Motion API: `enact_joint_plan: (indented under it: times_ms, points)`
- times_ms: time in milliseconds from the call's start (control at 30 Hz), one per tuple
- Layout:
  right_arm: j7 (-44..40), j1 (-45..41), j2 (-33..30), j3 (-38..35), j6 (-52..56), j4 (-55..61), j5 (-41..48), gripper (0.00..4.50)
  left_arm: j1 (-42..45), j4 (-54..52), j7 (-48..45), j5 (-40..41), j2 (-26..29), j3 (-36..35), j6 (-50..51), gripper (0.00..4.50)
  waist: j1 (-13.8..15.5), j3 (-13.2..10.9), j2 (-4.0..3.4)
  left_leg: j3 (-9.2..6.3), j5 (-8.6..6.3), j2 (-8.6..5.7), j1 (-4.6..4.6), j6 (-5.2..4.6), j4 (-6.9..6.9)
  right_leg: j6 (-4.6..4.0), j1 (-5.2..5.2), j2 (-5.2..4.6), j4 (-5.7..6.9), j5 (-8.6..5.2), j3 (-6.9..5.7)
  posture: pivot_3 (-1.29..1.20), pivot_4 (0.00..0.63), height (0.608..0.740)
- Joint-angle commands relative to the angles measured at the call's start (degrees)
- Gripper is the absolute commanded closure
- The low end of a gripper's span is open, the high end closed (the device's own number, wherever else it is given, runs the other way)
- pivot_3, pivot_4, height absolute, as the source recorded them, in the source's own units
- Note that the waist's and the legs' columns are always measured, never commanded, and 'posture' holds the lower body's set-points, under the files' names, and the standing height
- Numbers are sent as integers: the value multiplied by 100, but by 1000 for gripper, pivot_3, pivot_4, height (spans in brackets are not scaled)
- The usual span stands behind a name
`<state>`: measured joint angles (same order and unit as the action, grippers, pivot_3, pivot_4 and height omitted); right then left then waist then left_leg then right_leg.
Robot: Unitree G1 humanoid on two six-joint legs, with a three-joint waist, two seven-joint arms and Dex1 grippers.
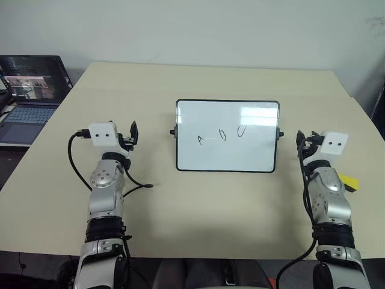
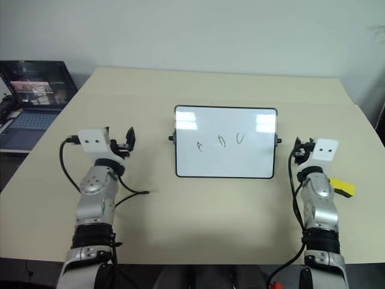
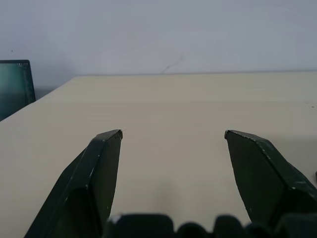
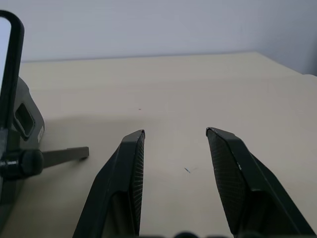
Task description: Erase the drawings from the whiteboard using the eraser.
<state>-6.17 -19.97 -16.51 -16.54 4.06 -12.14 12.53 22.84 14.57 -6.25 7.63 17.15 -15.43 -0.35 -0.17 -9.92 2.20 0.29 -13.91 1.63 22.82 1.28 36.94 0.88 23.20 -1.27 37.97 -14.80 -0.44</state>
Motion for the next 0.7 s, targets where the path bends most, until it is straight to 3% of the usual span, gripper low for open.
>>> enact_joint_plan:
  times_ms: [33, 333, 700]
  points:
    - [-15, -127, -117, -100, -34, 156, 30, 2461, 82, -323, 37, -5, 67, -26, -105, 916, 2, 0, 0, -2, 0, 1, 0, 0, 0, 0, 0, 0, 1, 0, -1, 0, 150, 740]
    - [40, -213, -156, -169, -12, 116, 37, 2461, 142, -189, -17, 39, 142, -58, -240, 916, -1, 1, -1, 0, 0, 2, -2, 0, 1, -3, 0, 8, 2, 2, 0, 0, 150, 740]
    - [-30, -230, -506, -350, 443, 391, 142, 2461, -211, -520, 128, -20, -276, 172, -40, 916, -1, 1, -2, 2, 0, 1, -1, 0, 1, -3, 0, 6, 2, 2, 2, 0, 150, 740]
